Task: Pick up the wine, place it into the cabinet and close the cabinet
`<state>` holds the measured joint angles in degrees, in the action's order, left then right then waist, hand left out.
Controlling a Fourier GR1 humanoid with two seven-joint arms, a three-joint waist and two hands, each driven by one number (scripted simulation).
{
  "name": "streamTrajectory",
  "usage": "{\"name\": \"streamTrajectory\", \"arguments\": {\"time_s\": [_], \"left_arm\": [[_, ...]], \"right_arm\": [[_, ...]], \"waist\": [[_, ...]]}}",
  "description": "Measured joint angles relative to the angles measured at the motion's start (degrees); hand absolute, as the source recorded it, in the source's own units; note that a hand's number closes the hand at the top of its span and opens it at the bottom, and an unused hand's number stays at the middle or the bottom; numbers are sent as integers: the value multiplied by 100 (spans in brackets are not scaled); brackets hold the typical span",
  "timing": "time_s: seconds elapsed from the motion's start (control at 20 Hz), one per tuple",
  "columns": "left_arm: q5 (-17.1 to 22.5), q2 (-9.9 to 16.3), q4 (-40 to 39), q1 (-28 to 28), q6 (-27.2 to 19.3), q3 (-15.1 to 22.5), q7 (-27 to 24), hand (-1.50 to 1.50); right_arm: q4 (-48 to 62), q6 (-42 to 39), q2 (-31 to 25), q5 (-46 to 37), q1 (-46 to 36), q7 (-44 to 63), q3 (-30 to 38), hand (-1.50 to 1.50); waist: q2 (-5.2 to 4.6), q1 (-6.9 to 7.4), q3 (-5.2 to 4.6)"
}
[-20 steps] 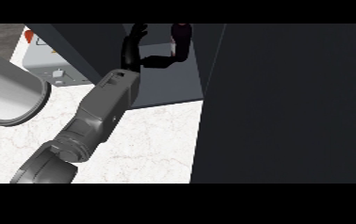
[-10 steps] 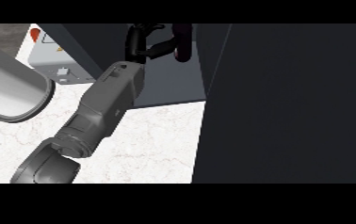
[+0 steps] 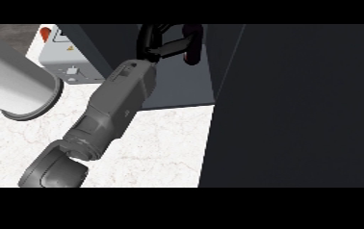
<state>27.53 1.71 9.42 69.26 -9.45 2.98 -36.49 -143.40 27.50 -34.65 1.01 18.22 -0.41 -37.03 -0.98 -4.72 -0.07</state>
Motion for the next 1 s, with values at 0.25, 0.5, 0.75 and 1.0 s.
{"name": "streamTrajectory", "arguments": {"time_s": [0.25,0.5,0.75,1.0], "left_arm": [[-1,-63,64,33,213,-23,122,-150],[70,-136,294,-82,205,57,221,-150],[250,-160,697,-386,425,248,327,-150],[531,-168,1364,-1010,697,593,421,-150]], "right_arm": [[-41,51,-79,5,56,91,146,-150],[-60,139,-93,-8,84,190,145,-150],[-76,167,-162,-11,152,175,212,-150],[-59,264,-140,-26,224,177,145,-150]], "waist": [[45,134,1],[97,218,1],[141,258,2],[181,337,2]]}}
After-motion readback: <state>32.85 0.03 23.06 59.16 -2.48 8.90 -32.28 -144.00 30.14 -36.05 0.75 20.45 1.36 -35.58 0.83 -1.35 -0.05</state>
